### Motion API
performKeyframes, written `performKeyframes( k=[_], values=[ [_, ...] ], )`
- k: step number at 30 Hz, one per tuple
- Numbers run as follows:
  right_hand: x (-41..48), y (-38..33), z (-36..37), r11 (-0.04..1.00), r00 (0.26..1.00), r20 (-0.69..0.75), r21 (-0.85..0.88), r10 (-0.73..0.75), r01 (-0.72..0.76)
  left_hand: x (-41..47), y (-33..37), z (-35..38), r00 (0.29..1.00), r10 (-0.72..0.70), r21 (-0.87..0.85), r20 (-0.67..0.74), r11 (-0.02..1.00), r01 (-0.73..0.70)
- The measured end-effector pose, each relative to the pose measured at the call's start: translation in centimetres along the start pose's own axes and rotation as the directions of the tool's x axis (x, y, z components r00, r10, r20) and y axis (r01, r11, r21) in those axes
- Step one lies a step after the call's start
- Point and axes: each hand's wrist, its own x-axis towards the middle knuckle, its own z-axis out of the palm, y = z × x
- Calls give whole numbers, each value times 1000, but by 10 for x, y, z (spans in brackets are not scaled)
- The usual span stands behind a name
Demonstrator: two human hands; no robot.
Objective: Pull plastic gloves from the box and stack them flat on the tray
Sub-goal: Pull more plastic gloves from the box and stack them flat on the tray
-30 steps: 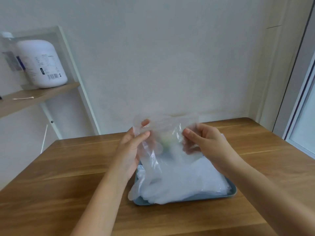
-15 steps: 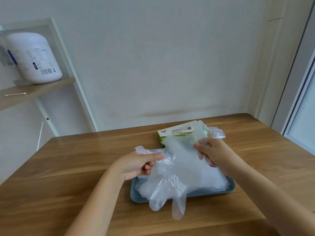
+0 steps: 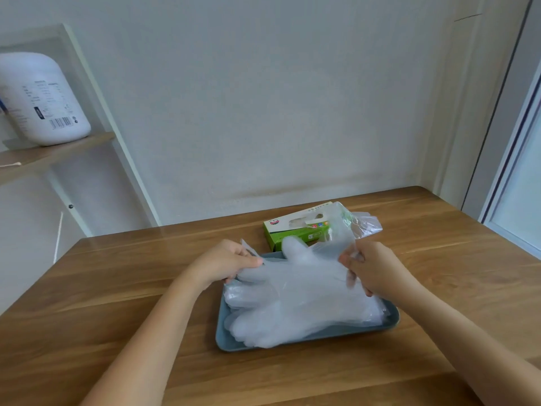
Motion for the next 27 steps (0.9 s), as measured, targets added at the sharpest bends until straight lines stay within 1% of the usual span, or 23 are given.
performKeyframes(
  k=[2, 3, 4, 5, 6, 7, 8, 10, 12, 14, 16, 18, 21, 24, 27],
  values=[
    [-1, 3, 1, 999, 1000, 2, -27, 21, -21, 3, -2, 0, 996, -6, 89, -90, 996, 14],
    [-1, 4, 2, 999, 1000, 6, -40, 31, -30, 4, -3, 1, 984, -1, 150, -179, 988, 28],
    [-1, 5, 4, 998, 999, 12, -50, 42, -41, 2, -2, 1, 956, 21, 221, -293, 974, 46],
    [-1, 6, 6, 997, 999, 15, -52, 52, -51, -2, 1, 2, 913, 58, 275, -404, 960, 61],
    [-1, 6, 7, 997, 998, 13, -48, 59, -58, -6, 7, 6, 869, 119, 307, -480, 951, 40],
    [-1, 7, 8, 997, 998, 7, -37, 61, -60, -11, 14, 11, 839, 194, 316, -508, 948, -27],
    [-1, 7, 9, 998, 998, -2, -27, 62, -62, -17, 22, 19, 823, 276, 307, -497, 943, -130],
    [-1, 7, 9, 997, 997, -18, -25, 73, -73, -27, 34, 42, 815, 418, 291, -401, 902, -319],
    [-3, 8, 9, 996, 997, -19, -35, 80, -80, -31, 36, 68, 815, 505, 328, -283, 850, -413],
    [-5, 9, 9, 996, 997, -6, -52, 77, -77, -29, 28, 87, 833, 527, 381, -171, 815, -437],
    [-6, 9, 6, 993, 998, 13, -102, 65, -64, -25, 17, 98, 852, 515, 423, -97, 796, -433],
    [-3, 9, 1, 989, 999, 35, -150, 4, 1, -20, 8, 102, 857, 510, 426, -74, 793, -435],
    [9, 0, -13, 980, 991, 75, -155, -114, 125, -15, 0, 103, 862, 501, 404, -80, 807, -431],
    [27, -19, -21, 950, 949, 266, -215, -167, 228, -15, -3, 104, 848, 524, 411, -76, 792, -452],
    [43, -37, -17, 870, 853, 490, -323, -182, 371, -15, -5, 104, 838, 542, 417, -60, 777, -472]
  ],
)
